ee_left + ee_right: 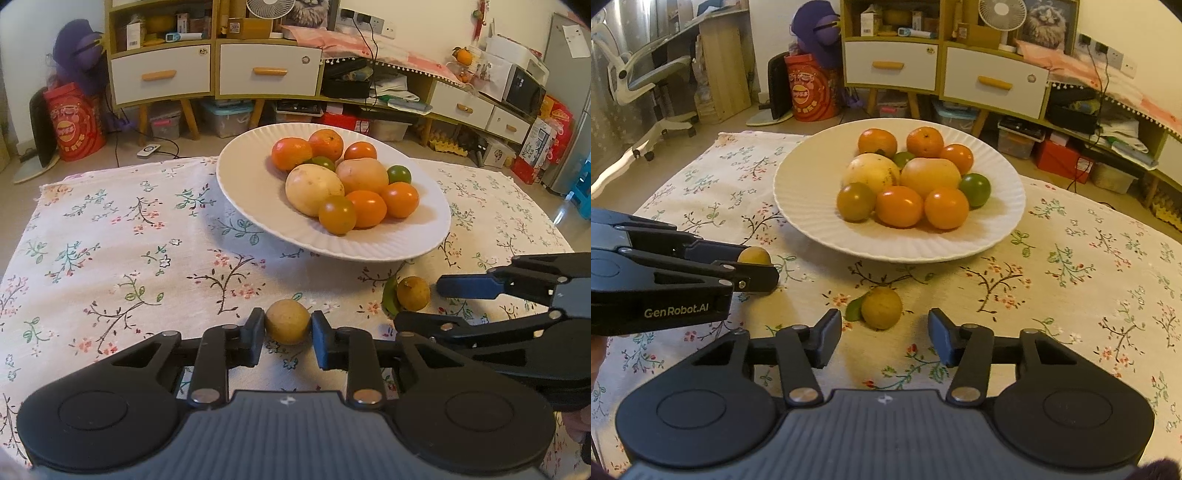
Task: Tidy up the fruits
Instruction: 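Close the left tool on a small brown fruit while the right tool closes on the other, then carry both small fruits with both tools over the white bowl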
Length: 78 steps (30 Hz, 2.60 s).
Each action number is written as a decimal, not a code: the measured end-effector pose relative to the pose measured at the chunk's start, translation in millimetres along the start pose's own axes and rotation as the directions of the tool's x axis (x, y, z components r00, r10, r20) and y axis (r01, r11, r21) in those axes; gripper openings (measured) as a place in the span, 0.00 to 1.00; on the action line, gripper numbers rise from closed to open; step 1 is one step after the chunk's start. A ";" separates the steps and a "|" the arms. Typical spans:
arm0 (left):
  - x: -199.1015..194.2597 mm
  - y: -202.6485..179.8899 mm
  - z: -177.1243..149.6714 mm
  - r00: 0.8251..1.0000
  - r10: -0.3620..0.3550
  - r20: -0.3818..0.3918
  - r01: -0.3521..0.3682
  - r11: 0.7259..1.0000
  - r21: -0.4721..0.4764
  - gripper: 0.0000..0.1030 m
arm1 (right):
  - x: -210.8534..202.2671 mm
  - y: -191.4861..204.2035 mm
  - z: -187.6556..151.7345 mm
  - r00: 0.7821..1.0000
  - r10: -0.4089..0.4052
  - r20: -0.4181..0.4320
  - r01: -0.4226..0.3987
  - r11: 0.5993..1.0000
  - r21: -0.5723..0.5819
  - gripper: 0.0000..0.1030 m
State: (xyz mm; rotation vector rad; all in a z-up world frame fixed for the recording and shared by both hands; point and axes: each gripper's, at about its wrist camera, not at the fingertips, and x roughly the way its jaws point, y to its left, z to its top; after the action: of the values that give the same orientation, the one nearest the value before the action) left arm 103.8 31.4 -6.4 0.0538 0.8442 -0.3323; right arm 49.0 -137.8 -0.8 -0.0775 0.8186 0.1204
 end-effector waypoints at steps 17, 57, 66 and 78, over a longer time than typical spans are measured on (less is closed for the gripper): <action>-3.7 -0.1 1.3 1.000 -0.004 0.001 0.004 1.000 0.004 0.01 | 6.6 5.9 6.7 1.000 -0.019 -0.010 0.019 1.000 -0.017 0.22; -36.7 -9.8 34.2 0.992 0.000 0.124 0.004 1.000 -0.031 0.01 | -35.3 -33.7 26.3 0.995 -0.015 0.103 0.004 0.994 0.113 0.22; -17.4 -7.5 46.4 0.989 0.013 0.146 -0.003 0.998 -0.067 0.01 | -23.4 -52.2 37.1 0.992 -0.038 0.123 0.017 0.986 0.165 0.22; 14.0 -5.8 56.6 0.992 0.033 0.124 -0.030 0.999 -0.029 0.01 | 0.7 -65.1 47.6 0.992 -0.036 0.125 0.016 0.987 0.157 0.22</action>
State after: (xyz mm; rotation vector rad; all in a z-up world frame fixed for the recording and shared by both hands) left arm 151.7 12.1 21.4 0.0211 0.7229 -0.2918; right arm 92.8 -196.7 32.6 0.0666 0.6970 0.0362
